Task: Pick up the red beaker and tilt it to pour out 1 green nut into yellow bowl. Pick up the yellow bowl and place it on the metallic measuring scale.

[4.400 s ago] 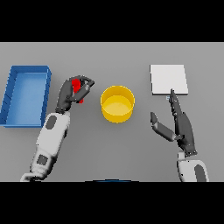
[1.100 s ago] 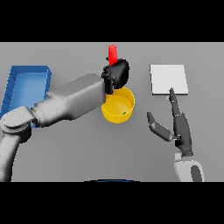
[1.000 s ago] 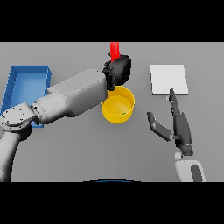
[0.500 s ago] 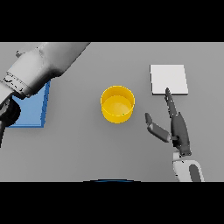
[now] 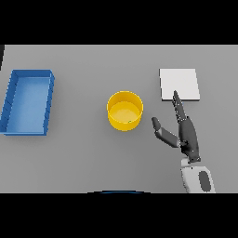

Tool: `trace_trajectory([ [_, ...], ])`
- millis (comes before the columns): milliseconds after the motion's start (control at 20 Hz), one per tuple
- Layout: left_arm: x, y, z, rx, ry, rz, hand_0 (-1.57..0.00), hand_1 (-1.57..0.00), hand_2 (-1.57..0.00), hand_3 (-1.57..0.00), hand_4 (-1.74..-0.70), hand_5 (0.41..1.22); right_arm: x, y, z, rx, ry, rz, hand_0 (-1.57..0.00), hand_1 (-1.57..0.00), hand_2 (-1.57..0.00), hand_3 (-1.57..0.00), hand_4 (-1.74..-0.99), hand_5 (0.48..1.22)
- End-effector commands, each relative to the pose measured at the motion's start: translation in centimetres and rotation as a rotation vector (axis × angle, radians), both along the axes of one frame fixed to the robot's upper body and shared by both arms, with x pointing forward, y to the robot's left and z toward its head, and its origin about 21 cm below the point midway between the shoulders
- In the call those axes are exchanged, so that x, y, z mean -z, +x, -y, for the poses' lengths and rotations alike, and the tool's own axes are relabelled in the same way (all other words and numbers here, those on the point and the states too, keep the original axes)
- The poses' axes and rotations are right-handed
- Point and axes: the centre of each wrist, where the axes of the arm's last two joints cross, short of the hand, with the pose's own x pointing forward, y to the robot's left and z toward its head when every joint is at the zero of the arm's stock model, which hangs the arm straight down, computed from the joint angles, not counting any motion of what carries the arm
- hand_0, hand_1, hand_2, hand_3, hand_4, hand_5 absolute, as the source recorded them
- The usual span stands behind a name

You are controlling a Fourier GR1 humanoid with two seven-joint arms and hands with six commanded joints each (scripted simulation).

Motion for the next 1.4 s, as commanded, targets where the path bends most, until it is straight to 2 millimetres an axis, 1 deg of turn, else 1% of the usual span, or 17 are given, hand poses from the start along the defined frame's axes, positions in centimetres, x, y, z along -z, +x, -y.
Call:
trace_trajectory([
  [0,1.0,0.0,-1.5,-0.052,-0.076,0.004,-1.57,-1.57,-1.57,-1.50,-1.74,1.221,0.0,0.2,0.4,-0.002,-0.010,-0.006,0.00,0.00,0.00,0.00,-1.081,0.631],
  [100,4.0,-0.4,-5.4,-0.149,-0.201,0.000,-1.57,-1.57,-1.57,-1.52,-1.74,1.221,-0.4,0.0,0.4,-0.022,-0.003,0.006,0.00,0.00,0.00,0.00,-1.106,0.642],
  [200,6.3,-0.8,-7.4,-0.253,-0.302,-0.016,-1.57,-1.57,-1.57,-1.54,-1.74,1.221,-0.2,-0.1,0.6,-0.038,-0.005,0.004,0.00,0.00,0.00,0.00,-1.141,0.657],
  [250,7.4,-1.0,-8.3,-0.345,-0.362,-0.030,-1.57,-1.57,-1.57,-1.55,-1.74,1.221,-0.2,-0.1,0.5,-0.038,-0.002,0.000,0.00,0.00,0.00,0.00,-1.148,0.663],
  [350,9.1,-1.4,-9.3,-0.411,-0.476,-0.033,-1.57,-1.57,-1.57,-1.56,-1.74,1.221,-0.1,-0.5,0.9,-0.046,-0.019,0.006,0.00,0.00,0.00,0.00,-1.165,0.672],
  [450,11.0,-1.9,-10.3,-0.447,-0.550,-0.046,-1.57,-1.57,-1.57,-1.49,-1.74,1.221,0.1,-0.2,0.8,-0.048,-0.026,-0.002,0.00,0.00,0.00,0.00,-1.181,0.687],
  [550,13.3,-2.6,-10.9,-0.491,-0.621,-0.068,-1.57,-1.57,-1.57,-1.43,-1.74,1.221,0.1,0.0,0.7,-0.046,-0.045,0.002,0.00,0.00,0.00,0.00,-1.191,0.702],
  [600,14.3,-3.1,-11.5,-0.518,-0.649,-0.070,-1.57,-1.57,-1.57,-1.40,-1.74,1.221,0.4,-0.2,0.7,-0.043,-0.048,-0.004,0.00,0.00,0.00,0.00,-1.192,0.704],
  [750,17.0,-4.6,-11.8,-0.539,-0.726,-0.072,-1.57,-1.57,-1.57,-1.38,-1.74,1.221,0.2,0.2,0.8,-0.042,-0.049,0.002,0.00,0.00,0.00,0.00,-1.202,0.709],
  [800,17.6,-5.2,-11.8,-0.549,-0.744,-0.072,-1.57,-1.57,-1.57,-1.38,-1.74,1.221,0.2,0.4,0.3,-0.044,-0.053,-0.003,0.00,0.00,0.00,0.00,-1.207,0.708],
  [900,19.2,-6.7,-11.7,-0.568,-0.777,-0.074,-1.57,-1.57,-1.57,-1.39,-1.74,1.221,0.5,0.2,0.5,-0.037,-0.060,-0.007,0.00,0.00,0.00,0.00,-1.202,0.699],
  [950,20.1,-7.3,-11.3,-0.585,-0.800,-0.086,-1.57,-1.57,-1.57,-1.40,-1.74,1.221,0.4,0.3,0.9,-0.033,-0.063,-0.002,0.00,0.00,0.00,0.00,-1.201,0.696],
  [1100,21.4,-9.4,-10.2,-0.620,-0.813,-0.123,-1.57,-1.57,-1.57,-1.38,-1.74,1.221,0.2,0.3,0.8,-0.032,-0.055,-0.003,0.00,0.00,0.00,0.00,-1.186,0.687],
  [1150,22.0,-10.0,-10.1,-0.629,-0.823,-0.135,-1.57,-1.57,-1.57,-1.39,-1.74,1.150,0.2,0.3,0.5,-0.045,-0.046,0.003,0.00,0.00,0.00,0.00,-1.177,0.686],
  [1250,22.4,-11.2,-9.8,-0.635,-0.848,-0.181,-1.57,-1.57,-1.57,-1.37,-1.74,1.008,0.3,0.3,0.9,-0.043,-0.045,-0.011,0.00,0.00,0.00,0.00,-1.169,0.680],
  [1300,22.6,-11.8,-9.5,-0.623,-0.846,-0.216,-1.57,-1.57,-1.57,-1.37,-1.73,0.955,0.2,0.4,0.8,-0.047,-0.043,0.000,0.00,0.00,0.00,0.00,-1.168,0.679],
  [1350,22.4,-12.2,-9.5,-0.610,-0.831,-0.254,-1.57,-1.57,-1.57,-1.41,-1.66,0.888,0.1,0.3,0.8,-0.048,-0.042,-0.002,0.00,0.00,0.00,0.00,-1.165,0.678],
])
